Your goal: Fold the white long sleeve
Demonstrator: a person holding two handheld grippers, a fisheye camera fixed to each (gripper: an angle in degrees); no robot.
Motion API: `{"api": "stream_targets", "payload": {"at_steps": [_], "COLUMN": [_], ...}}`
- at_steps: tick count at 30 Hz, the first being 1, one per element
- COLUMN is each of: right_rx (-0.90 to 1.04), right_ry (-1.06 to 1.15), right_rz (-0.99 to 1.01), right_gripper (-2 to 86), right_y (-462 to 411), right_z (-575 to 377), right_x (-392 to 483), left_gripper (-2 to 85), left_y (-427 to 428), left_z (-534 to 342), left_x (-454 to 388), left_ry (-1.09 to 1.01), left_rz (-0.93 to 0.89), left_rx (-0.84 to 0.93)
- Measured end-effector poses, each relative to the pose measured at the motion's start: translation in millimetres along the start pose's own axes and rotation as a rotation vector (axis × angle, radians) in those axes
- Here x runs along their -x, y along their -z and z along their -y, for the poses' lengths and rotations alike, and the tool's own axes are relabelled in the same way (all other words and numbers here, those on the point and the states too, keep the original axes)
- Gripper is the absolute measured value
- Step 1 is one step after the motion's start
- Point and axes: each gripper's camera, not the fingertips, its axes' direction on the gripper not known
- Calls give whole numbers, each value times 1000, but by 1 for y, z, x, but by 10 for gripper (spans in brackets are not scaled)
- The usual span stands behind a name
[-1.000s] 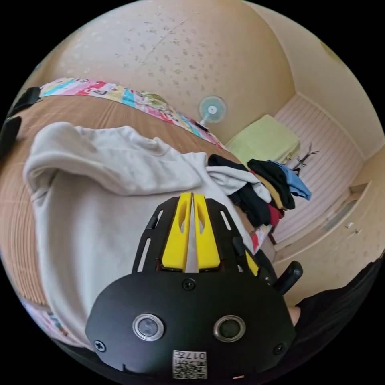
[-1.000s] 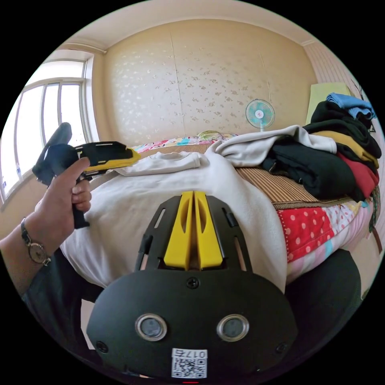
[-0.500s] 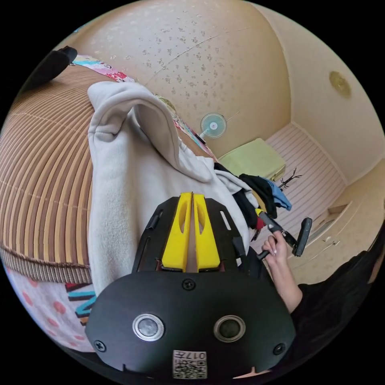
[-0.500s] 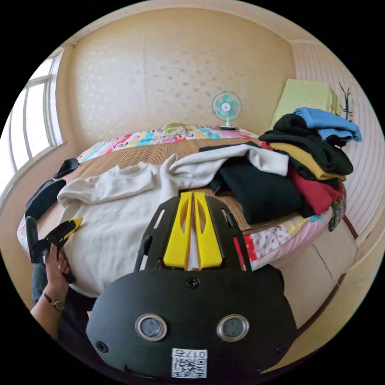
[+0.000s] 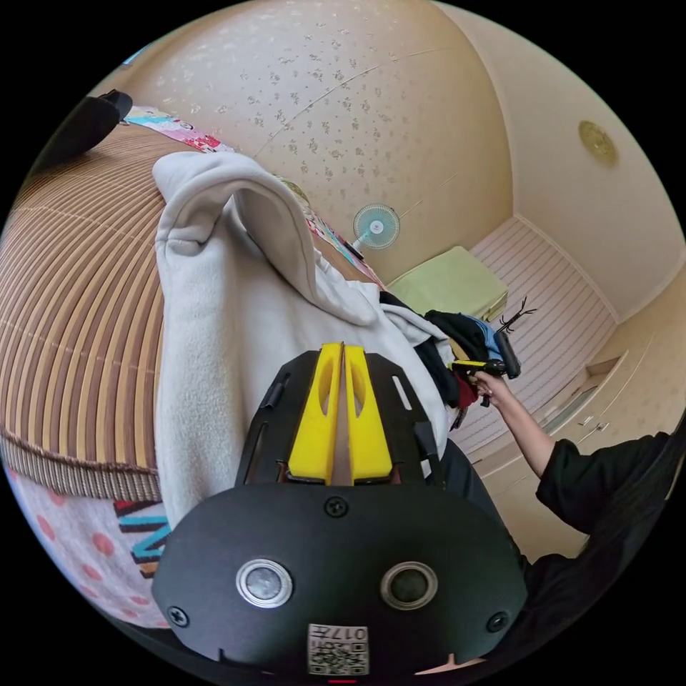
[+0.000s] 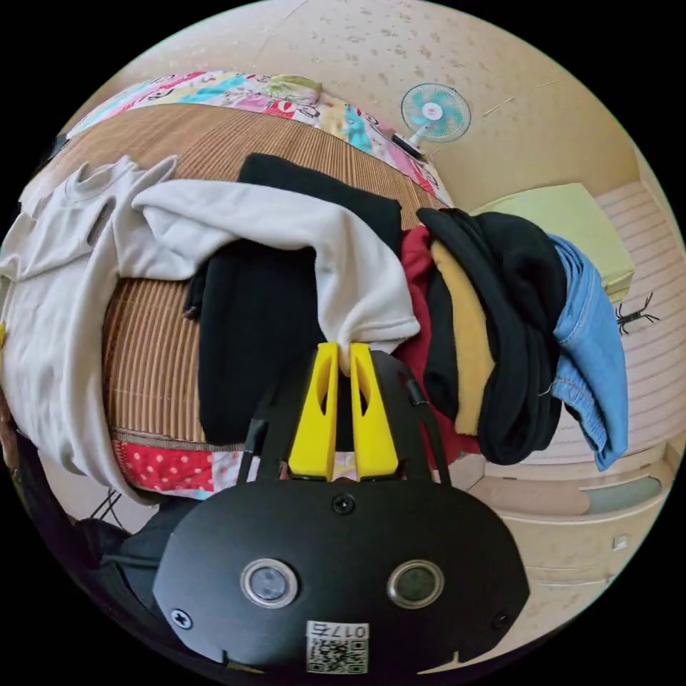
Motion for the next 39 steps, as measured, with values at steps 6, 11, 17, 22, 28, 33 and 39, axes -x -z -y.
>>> {"api": "stream_targets", "payload": {"at_steps": [6, 11, 17, 22, 28, 33, 39], "right_rx": [-470, -443, -444, -596, -344, -245, -79], "right_ry": [-237, -752, -1201, -949, -109, 135, -167], "right_rz": [944, 1395, 1397, 1486, 1516, 1478, 900], "right_gripper": [26, 25, 28, 31, 50, 32, 9], "right_y": [152, 120, 87, 153, 213, 181, 76], "right_z": [-24, -64, -111, -46, 84, 52, -57], "right_x": [-139, -271, -288, -188, 64, 168, 193], "left_gripper": [-10, -10, -10, -10, -10, -10, -10], "left_y": [12, 22, 31, 37, 44, 46, 42], "left_z": [6, 11, 16, 19, 23, 25, 28], "left_x": [9, 15, 19, 21, 27, 33, 24], "left_ry": [1, 1, -1, -5, -8, -15, -15], "left_rz": [-9, -8, 0, 5, -43, -109, -1], "left_rx": [-2, -5, -8, -9, 1, 20, -2]}}
